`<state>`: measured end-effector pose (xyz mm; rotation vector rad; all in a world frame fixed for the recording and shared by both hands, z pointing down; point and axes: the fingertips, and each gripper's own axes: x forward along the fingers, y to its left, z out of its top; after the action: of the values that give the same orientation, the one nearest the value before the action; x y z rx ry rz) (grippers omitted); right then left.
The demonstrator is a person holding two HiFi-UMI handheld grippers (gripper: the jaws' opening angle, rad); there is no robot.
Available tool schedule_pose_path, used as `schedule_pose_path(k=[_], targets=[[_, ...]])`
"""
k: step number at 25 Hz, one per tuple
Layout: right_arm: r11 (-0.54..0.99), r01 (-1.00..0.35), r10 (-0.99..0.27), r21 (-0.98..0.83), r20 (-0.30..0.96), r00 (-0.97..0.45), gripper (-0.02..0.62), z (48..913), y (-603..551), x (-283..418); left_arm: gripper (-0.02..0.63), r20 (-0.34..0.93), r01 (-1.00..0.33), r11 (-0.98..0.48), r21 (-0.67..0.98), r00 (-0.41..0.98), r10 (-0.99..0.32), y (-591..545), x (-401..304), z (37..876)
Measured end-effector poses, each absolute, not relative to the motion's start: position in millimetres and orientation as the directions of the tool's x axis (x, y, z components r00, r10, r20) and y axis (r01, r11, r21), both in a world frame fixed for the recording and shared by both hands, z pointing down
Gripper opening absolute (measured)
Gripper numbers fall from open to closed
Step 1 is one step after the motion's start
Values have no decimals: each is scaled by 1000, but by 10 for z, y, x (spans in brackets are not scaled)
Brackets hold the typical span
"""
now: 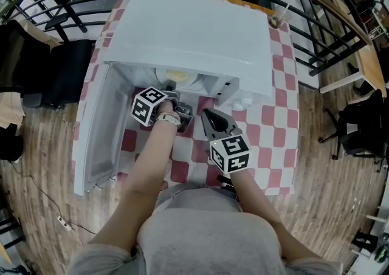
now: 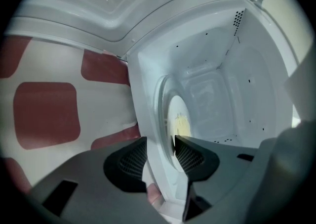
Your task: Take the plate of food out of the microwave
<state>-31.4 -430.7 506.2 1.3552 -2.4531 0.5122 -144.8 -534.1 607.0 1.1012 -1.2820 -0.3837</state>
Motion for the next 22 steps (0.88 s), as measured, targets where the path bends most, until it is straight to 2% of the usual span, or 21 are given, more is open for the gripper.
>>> schedule_pose_path(k=[22], targets=[[488, -859, -764, -157, 399, -507, 26, 4995, -4235, -308, 44, 527, -247, 467, 849, 325, -785, -5283, -1490, 5941]])
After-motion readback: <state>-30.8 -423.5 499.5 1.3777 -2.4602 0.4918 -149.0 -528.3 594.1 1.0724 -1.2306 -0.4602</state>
